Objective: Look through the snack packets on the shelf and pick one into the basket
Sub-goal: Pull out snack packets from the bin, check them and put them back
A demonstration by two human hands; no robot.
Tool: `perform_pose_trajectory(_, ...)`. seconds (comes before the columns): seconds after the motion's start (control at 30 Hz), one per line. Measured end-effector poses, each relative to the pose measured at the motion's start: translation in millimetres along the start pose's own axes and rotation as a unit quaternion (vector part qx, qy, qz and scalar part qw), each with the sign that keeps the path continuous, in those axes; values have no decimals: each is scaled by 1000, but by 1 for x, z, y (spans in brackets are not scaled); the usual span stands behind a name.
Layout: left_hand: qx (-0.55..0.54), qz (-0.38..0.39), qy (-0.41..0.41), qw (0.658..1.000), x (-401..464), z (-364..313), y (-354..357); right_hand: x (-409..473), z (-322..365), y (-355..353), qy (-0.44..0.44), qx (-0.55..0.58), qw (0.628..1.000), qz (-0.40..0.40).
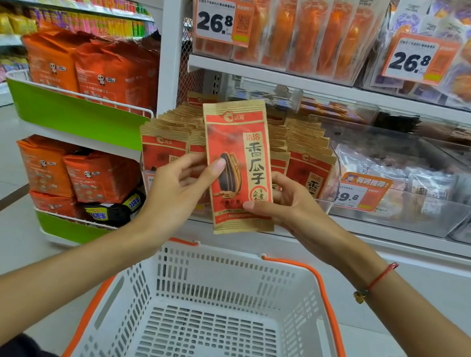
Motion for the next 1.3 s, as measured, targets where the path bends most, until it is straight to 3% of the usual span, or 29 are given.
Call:
perform_pose_trajectory(0.13,29,-3,38,999,-1,-11,0,-1,3,5,1,-8,1000,-4)
perform_pose_trajectory(0.27,111,-56,38,992,0,-6,-12,-3,4,12,-6,-60,998,19)
perform_pose_trajectory(0.43,158,-14,51,986,-7,-8,-1,-10,3,20,5,-122,991,60)
perform_pose_trajectory(0.67,163,138,18,977,-22,-10,33,-12,19,10,-70,-238,968,-32)
perform_pose_trajectory(0.77,173,123,12,977,-20,-9,30,-13,28,12,-126,-289,948,-37)
perform_pose_trajectory(0.93,77,125,-62,987,-11,1,19,-19,45,12,-179,-357,911,-107)
perform_pose_trajectory(1.13,15,73,-115,991,-2,16,-1,-12,43,-7,-147,-362,906,-162)
perform_pose_trajectory(1.3,29,121,-104,987,-3,15,7,-6,33,-20,-113,-280,932,-201)
Point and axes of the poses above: each hand's wrist, its own x-axis towards the middle knuckle, its own y-axis out of the palm, z = x × y, the point moved 9 cm from there along x, towards the middle knuckle, and after that the axes turned 1 degree about x, right-handed, at the moved point
